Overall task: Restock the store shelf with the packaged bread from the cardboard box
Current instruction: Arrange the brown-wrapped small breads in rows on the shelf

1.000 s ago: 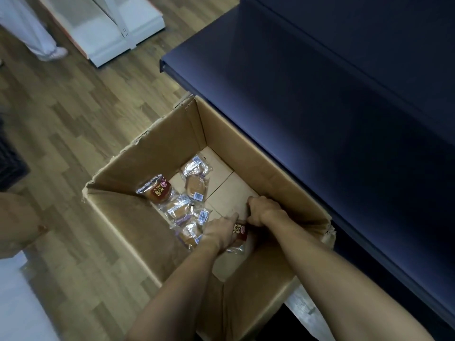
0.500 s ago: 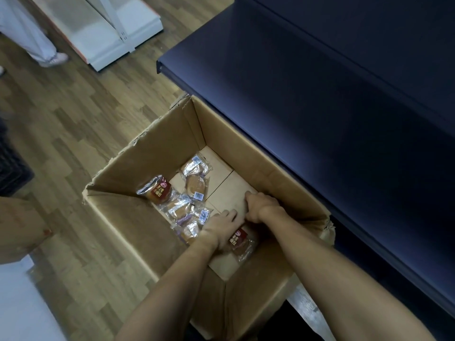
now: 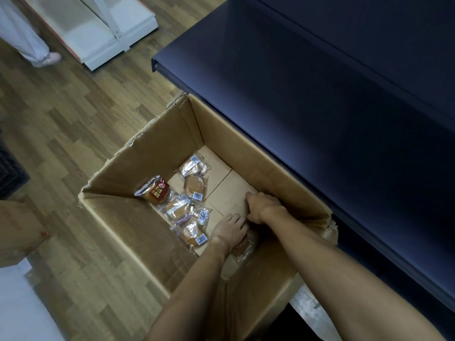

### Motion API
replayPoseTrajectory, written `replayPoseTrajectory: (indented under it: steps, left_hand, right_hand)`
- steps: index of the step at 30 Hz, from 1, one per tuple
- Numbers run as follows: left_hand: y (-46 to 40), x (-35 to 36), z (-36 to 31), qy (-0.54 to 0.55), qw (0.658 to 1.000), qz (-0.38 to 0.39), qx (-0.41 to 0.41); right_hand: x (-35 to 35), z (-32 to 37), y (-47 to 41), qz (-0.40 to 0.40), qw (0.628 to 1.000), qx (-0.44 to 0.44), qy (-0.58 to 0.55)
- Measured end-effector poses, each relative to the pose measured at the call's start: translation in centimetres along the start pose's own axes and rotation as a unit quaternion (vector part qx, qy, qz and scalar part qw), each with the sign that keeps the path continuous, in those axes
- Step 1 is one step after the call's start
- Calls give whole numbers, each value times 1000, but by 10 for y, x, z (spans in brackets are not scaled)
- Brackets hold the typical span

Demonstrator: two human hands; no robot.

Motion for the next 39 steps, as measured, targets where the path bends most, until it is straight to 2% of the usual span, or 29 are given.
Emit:
replayPoseTrajectory:
  steps: [6, 11, 14, 17, 20, 22, 27, 31, 35, 39]
  left_hand:
    - [5, -5, 17, -42, 999, 7, -13]
    - [15, -19, 50, -21, 990, 61, -126]
    - [23, -35, 71, 13, 983, 44, -178]
    - [43, -57, 94, 34, 978, -9, -208]
    - [71, -85, 116, 48, 971, -71, -225]
    - [94, -107, 127, 40, 962, -136, -232]
    - [152, -156, 137, 40, 928, -287, -235]
    - [192, -192, 132, 46, 894, -385, -223]
    - [226, -219, 127, 55, 871, -440, -212]
    - [259, -241, 123, 45, 844, -493, -206]
  right_hand:
    - [2, 4, 1, 10, 999, -5, 30]
    - [-5, 7, 7, 1, 1000, -14, 25]
    - [-15, 10, 13, -8, 1000, -25, 15]
    - [-34, 17, 25, -48, 998, -41, -11]
    - [-58, 27, 48, -146, 986, -60, -56]
    - [-72, 32, 69, -207, 972, -69, -82]
    - [-102, 53, 128, -298, 941, -87, -135]
    - [-131, 81, 178, -393, 900, -133, -134]
    - [-155, 104, 218, -474, 860, -160, -99]
    - [-166, 122, 250, -523, 831, -177, -70]
Point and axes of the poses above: each hand's wrist, its own y-axis away from the middle knuckle, its own x-axis out of the palm, z = x × y, the point moved 5 cm from there along -y, towards the middle knuckle, and after that the axes turned 9 degrees about -z, right-handed, at the moved point
